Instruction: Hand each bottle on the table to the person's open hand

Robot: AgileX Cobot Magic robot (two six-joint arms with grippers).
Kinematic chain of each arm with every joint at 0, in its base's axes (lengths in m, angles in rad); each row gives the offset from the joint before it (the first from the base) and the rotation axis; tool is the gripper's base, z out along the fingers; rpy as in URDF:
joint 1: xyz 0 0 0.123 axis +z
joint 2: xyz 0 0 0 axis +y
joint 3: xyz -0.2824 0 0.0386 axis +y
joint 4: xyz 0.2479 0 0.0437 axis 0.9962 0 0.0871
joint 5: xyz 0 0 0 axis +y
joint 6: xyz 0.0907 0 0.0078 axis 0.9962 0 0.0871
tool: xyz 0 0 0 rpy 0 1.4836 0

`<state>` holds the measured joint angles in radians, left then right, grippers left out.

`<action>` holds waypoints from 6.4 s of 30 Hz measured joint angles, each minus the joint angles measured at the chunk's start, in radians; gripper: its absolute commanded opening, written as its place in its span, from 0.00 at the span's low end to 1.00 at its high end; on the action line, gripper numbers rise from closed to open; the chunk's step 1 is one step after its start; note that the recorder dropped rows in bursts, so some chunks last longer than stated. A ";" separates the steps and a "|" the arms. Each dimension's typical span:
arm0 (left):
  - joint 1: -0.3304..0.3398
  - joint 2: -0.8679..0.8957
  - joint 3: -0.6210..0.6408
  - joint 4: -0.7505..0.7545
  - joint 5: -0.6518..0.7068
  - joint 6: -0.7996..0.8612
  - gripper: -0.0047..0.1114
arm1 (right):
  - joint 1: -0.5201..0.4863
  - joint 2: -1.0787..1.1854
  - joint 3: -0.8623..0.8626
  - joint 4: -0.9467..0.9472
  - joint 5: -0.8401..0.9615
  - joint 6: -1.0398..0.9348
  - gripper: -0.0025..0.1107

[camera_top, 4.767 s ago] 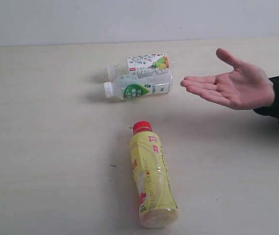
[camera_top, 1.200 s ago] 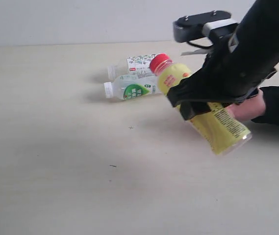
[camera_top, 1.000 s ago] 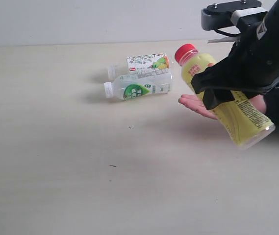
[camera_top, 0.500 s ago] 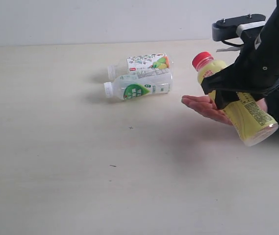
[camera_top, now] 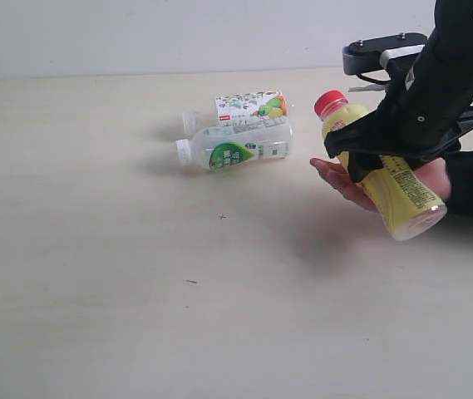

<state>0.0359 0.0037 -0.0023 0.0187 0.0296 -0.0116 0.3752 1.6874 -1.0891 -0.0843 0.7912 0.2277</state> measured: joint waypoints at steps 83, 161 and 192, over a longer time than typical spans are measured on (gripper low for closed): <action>0.000 0.000 0.000 0.000 0.000 0.000 0.04 | 0.019 -1.678 0.677 0.288 -0.128 -0.453 0.02; 0.000 0.000 0.000 0.000 0.000 0.000 0.04 | 0.078 -1.684 0.860 0.269 -0.320 -0.456 0.02; 0.000 0.000 0.002 -0.067 -0.115 -0.267 0.04 | 0.078 -1.684 0.860 0.269 -0.318 -0.456 0.02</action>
<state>0.0359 0.0037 -0.0004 -0.0485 -0.0854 -0.2785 0.4528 0.0033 -0.2289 0.1843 0.4735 -0.2282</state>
